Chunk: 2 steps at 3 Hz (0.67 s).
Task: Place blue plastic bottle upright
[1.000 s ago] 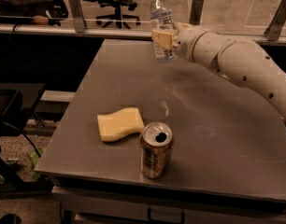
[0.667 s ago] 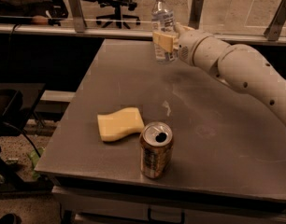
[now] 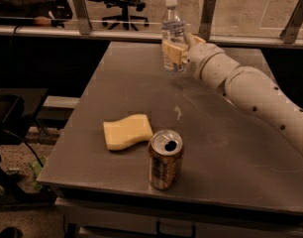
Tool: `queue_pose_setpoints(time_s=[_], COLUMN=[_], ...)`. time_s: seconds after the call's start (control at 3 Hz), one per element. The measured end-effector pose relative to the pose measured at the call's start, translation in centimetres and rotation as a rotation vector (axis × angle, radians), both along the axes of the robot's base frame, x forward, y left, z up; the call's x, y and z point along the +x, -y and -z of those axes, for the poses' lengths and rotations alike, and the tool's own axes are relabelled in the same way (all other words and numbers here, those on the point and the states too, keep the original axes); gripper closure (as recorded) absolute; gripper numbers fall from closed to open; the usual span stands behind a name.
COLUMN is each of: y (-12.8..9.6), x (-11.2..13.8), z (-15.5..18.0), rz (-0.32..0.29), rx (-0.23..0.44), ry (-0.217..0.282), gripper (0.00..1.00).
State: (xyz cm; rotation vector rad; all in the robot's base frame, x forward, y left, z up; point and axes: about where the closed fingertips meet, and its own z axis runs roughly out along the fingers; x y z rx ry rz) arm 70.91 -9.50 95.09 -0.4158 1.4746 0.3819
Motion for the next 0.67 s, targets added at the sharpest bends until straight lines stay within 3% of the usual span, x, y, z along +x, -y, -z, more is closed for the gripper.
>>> queue_pose_setpoints(time_s=[0.33,0.67], y=[-0.56,-0.66], x=[-0.36,-0.38], z=[2.42,2.65], rz=[0.037,0.04], rx=[0.022,0.025], ry=[0.045,0.045], gripper=[1.0,1.0])
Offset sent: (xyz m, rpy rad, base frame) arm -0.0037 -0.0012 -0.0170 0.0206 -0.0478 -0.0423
